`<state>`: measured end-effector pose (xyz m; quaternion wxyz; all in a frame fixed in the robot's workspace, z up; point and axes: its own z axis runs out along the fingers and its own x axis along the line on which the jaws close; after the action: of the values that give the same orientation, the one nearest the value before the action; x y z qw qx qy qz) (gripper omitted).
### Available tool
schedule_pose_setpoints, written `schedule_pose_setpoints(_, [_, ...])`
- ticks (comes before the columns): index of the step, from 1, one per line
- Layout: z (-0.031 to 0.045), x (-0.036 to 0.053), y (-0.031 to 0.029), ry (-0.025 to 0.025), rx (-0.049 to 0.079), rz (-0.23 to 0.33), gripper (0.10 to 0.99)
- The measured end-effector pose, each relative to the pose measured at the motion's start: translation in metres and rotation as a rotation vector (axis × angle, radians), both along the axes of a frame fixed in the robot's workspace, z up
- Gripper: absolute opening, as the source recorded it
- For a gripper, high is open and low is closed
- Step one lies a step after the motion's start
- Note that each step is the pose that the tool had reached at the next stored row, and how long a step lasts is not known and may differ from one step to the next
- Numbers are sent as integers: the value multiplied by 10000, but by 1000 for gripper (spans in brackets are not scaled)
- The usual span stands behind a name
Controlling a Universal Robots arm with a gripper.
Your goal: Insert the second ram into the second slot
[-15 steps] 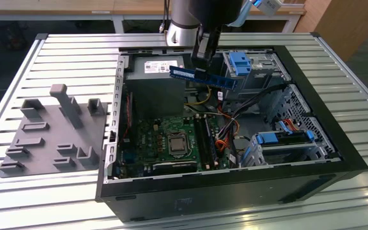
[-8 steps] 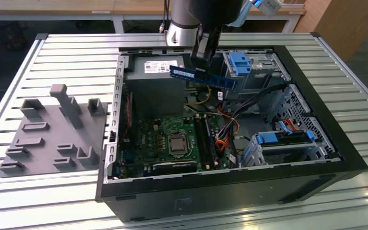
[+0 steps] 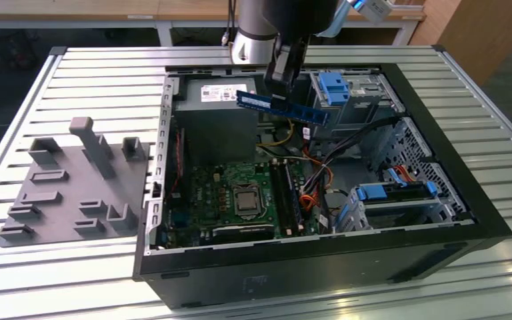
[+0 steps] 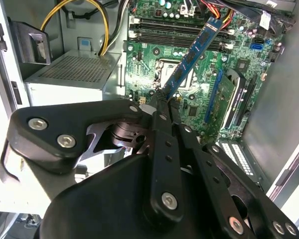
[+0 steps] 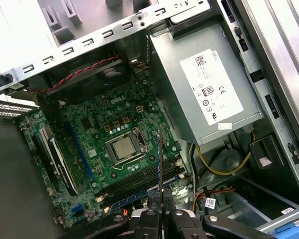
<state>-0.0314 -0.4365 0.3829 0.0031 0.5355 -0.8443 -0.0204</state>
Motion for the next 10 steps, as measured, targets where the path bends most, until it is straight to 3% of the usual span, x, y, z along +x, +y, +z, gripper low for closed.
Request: schedule_pose_setpoints(10, [0, 0, 0, 0, 0, -265, 133])
